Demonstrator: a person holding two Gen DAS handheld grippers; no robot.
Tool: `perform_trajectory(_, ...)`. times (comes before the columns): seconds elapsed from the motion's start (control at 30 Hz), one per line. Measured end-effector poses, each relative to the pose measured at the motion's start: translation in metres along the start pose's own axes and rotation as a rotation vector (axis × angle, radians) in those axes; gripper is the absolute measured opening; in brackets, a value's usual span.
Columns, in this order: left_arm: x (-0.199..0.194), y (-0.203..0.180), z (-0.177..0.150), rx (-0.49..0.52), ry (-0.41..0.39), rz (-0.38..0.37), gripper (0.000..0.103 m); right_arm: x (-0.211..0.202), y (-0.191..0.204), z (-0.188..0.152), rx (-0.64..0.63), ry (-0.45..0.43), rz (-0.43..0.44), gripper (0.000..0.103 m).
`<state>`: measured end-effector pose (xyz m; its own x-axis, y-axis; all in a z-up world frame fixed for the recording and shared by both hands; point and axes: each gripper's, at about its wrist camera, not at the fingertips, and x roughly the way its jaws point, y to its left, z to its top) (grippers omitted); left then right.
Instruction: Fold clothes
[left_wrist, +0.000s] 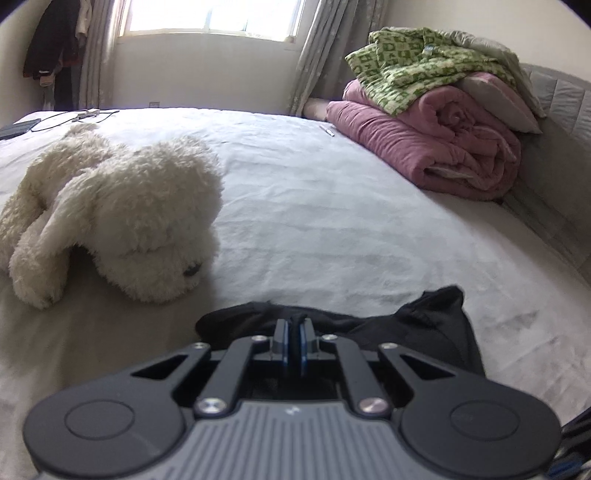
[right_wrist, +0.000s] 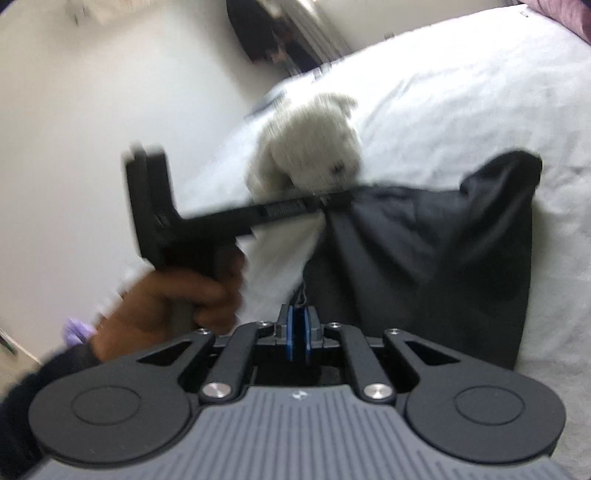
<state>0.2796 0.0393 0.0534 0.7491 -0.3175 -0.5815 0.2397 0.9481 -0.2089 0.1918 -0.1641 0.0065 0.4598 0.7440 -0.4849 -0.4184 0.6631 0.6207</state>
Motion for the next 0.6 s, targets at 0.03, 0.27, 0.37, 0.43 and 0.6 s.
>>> perform_trajectory(0.03,0.0,-0.002,0.001,-0.003,-0.002,-0.005,0.006,-0.006,-0.001,0.002,0.01,-0.024,0.012,0.008)
perform_trajectory(0.27,-0.005,-0.009,-0.003,0.047,-0.029,0.015,0.006,-0.027,-0.005,0.002,0.006,-0.03,0.094,0.008)
perform_trajectory(0.37,-0.003,-0.008,-0.008,0.062,-0.033,0.032,0.006,-0.005,-0.007,-0.001,-0.008,0.058,0.081,0.008)
perform_trajectory(0.43,0.0,-0.006,-0.012,0.07,-0.03,0.042,0.006,0.003,-0.006,-0.004,-0.013,0.093,0.08,0.009)
perform_trajectory(0.6,0.006,-0.009,-0.018,0.107,-0.022,0.054,0.006,-0.006,-0.009,-0.006,-0.035,0.088,-0.018,0.021)
